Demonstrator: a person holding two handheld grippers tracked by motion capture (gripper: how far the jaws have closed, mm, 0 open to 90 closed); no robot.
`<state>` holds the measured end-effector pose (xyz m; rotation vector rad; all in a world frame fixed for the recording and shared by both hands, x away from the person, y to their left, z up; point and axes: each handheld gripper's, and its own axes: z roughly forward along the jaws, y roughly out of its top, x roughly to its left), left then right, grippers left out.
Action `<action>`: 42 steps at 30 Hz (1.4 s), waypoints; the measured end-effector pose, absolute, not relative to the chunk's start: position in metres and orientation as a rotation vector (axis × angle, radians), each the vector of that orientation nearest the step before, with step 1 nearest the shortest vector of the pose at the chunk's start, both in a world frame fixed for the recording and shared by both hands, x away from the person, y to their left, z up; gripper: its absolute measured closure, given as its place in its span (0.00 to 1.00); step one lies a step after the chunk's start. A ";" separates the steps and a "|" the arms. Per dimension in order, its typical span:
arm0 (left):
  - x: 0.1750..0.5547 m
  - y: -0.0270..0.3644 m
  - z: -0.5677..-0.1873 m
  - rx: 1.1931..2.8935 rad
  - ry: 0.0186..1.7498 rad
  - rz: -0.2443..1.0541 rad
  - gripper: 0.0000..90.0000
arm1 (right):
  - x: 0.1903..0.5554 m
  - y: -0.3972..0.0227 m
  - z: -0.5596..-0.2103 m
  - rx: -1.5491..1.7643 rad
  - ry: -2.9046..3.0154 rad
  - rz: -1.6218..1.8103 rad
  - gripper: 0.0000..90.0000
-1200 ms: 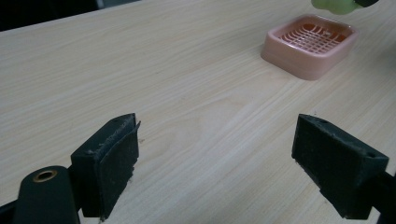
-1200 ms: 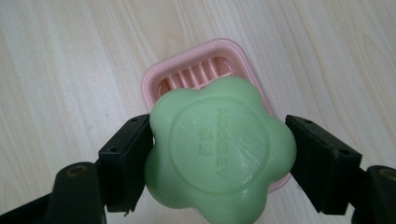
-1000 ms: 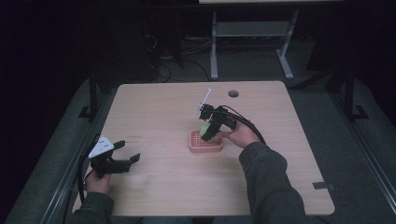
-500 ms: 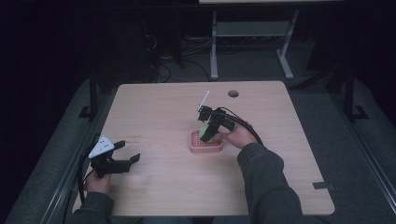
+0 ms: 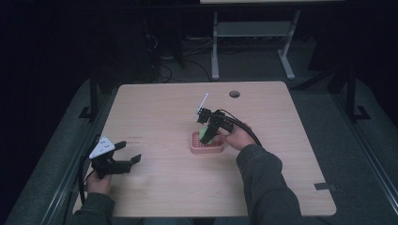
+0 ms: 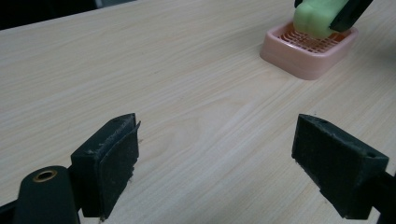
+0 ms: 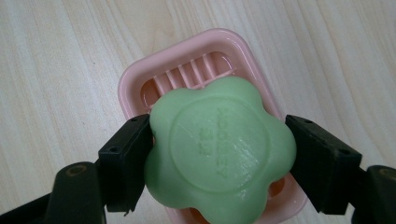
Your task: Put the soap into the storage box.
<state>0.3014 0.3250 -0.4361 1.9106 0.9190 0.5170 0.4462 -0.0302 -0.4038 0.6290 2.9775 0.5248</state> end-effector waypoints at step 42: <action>0.301 0.326 -0.435 1.901 0.924 0.523 0.16 | 0.445 -0.018 -0.416 0.598 2.964 0.431 0.29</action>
